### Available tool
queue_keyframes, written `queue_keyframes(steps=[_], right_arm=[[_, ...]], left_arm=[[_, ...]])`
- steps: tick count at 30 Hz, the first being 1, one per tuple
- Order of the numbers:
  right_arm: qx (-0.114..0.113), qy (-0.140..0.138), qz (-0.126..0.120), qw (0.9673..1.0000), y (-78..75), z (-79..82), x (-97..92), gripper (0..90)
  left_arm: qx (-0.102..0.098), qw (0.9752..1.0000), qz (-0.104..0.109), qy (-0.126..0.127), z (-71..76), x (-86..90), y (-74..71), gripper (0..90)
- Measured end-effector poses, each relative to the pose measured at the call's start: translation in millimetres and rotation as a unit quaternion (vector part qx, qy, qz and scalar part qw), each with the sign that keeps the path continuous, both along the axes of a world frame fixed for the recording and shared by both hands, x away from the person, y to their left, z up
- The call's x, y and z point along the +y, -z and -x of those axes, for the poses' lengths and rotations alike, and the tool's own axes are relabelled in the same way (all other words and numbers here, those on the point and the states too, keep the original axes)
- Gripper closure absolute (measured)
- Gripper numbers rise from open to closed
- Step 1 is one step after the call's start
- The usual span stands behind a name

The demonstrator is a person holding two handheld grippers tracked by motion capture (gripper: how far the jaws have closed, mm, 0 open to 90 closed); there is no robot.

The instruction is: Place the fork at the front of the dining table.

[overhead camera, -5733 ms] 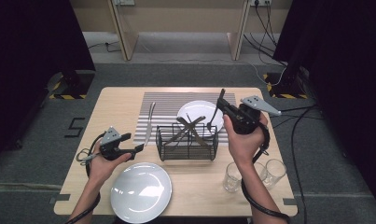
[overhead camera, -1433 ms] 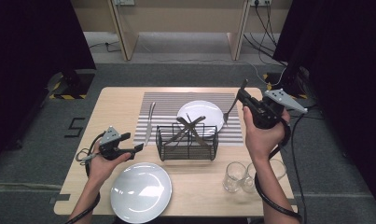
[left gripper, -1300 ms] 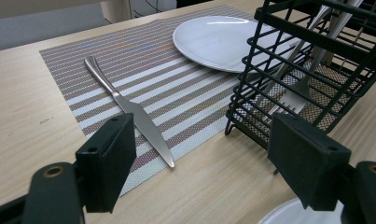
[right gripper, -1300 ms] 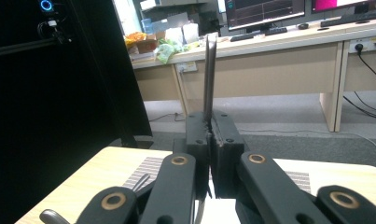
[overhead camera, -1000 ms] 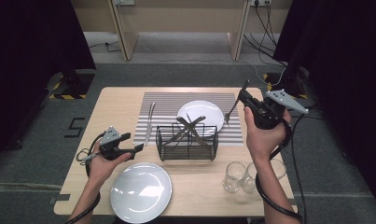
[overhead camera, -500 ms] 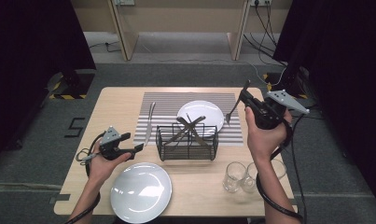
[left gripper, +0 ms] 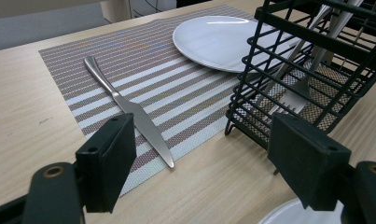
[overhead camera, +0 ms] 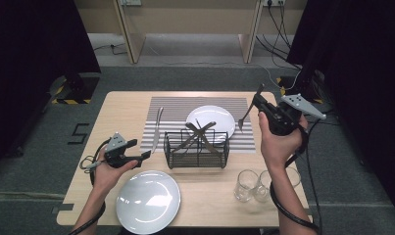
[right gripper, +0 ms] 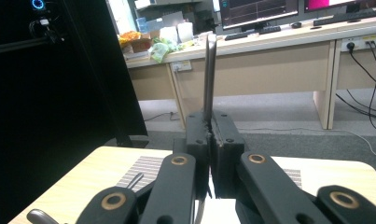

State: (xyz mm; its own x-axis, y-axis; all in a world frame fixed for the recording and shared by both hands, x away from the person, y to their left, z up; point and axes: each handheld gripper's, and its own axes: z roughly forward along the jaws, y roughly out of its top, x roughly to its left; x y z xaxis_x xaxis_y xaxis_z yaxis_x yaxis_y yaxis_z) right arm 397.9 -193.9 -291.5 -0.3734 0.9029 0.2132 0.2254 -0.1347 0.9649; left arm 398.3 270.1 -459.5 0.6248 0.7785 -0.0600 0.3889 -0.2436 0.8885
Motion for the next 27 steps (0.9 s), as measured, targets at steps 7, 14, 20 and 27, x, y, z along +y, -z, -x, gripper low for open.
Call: queue_keyframes(steps=[7,14,20,27], right_arm=[[0.002,0.003,0.001,1.0000,0.7,-0.4,-2.2,87.2],[0.003,0.004,0.002,1.0000,1.8,-1.4,-2.8,87.2],[0.007,0.008,0.004,0.9999,4.2,-2.9,-4.4,87.2],[0.010,0.011,0.004,0.9999,7.3,-5.0,-5.5,87.2]], left_arm=[[0.000,1.0000,0.000,0.000,-0.2,-0.1,0.2,23.3],[0.000,1.0000,-0.001,-0.001,-0.2,0.6,0.1,23.3],[0.000,1.0000,-0.001,-0.001,0.0,0.9,-0.1,23.3],[0.000,1.0000,-0.001,-0.001,0.0,1.2,-0.3,23.3]])
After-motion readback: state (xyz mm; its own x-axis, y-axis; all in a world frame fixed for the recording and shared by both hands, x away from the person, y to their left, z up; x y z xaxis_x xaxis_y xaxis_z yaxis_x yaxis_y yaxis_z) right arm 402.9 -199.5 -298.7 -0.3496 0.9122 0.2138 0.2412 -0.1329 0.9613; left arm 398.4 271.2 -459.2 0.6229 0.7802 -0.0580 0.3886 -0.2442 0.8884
